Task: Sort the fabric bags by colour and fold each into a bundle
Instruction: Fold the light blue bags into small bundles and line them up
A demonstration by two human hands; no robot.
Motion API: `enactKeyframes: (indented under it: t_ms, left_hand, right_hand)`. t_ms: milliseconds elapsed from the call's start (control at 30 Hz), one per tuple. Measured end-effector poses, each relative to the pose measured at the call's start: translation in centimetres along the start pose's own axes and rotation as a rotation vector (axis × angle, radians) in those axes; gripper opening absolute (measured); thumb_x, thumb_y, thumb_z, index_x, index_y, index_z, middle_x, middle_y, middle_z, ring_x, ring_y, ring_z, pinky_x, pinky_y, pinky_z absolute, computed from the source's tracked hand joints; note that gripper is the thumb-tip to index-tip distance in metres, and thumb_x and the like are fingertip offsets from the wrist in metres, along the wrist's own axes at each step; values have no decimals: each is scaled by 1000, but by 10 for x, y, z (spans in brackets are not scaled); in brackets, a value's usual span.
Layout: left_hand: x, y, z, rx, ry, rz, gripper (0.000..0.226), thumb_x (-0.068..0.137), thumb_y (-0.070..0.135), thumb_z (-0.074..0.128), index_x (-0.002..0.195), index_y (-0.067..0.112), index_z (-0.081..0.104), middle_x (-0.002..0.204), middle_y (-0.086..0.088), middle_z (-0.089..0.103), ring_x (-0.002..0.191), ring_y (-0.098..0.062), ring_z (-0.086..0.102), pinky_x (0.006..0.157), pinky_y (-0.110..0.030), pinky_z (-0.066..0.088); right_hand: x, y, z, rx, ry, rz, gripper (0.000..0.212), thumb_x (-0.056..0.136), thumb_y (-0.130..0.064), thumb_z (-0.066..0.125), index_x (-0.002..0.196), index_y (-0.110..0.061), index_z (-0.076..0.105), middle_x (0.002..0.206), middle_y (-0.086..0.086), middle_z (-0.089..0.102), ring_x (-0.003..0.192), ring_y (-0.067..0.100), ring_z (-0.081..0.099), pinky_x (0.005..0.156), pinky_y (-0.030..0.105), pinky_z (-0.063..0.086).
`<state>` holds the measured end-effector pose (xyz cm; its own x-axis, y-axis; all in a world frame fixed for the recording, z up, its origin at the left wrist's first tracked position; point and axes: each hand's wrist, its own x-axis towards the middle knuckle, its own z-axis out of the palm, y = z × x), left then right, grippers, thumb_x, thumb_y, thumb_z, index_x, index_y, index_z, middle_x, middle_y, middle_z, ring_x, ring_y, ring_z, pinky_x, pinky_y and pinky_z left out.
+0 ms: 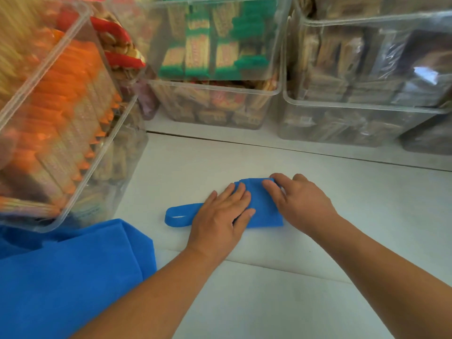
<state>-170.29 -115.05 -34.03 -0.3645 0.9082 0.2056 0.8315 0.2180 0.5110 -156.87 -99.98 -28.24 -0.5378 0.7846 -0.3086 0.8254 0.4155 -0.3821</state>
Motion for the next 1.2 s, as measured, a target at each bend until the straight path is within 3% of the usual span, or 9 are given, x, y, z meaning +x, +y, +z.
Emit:
enactKeyframes:
  t_ms: [200,333,400,500,667,900,1000,1100,1200]
  left_hand:
    - [0,-7,-2,-97,-132,-51,52,102,49,36,147,29,55,156,21,34,149,2,28,125,-33,15]
    - [3,-11,-5,-211,-146,-77,55,99,54,37,147,33,55,155,27,30,147,15,17,126,-26,10]
    - [0,-7,-7,-250,-125,-77,53,99,52,44,143,28,60,155,24,32,147,12,22,126,-28,14]
    - [-1,1,-18,-310,-72,-108,43,95,33,70,136,23,66,155,19,44,137,2,46,119,-31,38]
    - [15,30,-72,-229,-381,-103,92,93,35,73,161,45,12,164,20,18,145,-1,27,119,-23,28]
    - [-2,95,-176,-563,-547,-215,44,108,37,47,150,47,41,142,26,55,130,7,50,114,-30,42]
    - [-23,126,-218,-621,-572,-280,41,104,25,55,143,39,52,125,21,67,114,2,63,103,-31,52]
    - [-46,153,-255,-590,-456,-288,27,101,20,59,123,34,63,108,17,71,99,-2,68,88,-30,55]
    - [-64,178,-283,-643,-354,-307,21,98,18,63,113,33,64,103,13,73,96,-7,70,87,-37,58]
  right_hand:
    - [0,-22,6,46,77,30,38,105,-49,45,118,-19,63,96,4,62,84,24,53,71,33,39]
    - [-7,-30,-2,627,15,183,19,99,-45,61,111,-31,64,98,-6,64,87,17,62,70,34,52]
    - [-8,-27,-6,822,-19,206,12,95,-38,71,105,-30,70,97,1,69,89,20,67,75,38,59]
    - [-13,-18,-9,990,-45,248,8,91,-24,78,98,-24,76,100,10,76,98,29,73,90,51,61]
    - [-44,-27,-31,1005,-32,128,16,91,-6,74,94,-21,78,93,7,78,100,32,72,90,48,59]
    - [-121,-60,-119,812,-172,-144,26,96,3,64,95,-20,76,95,0,79,92,21,75,83,37,58]
    - [-163,-72,-153,694,-183,-216,24,97,-4,66,104,-25,74,98,-6,78,94,17,73,83,31,57]
    - [-205,-83,-180,690,-229,-128,34,89,-35,80,119,-41,65,99,-10,75,91,13,71,67,23,54]
    - [-240,-97,-202,584,-253,-105,37,81,-54,80,101,-24,74,81,-1,70,71,15,62,60,27,44]
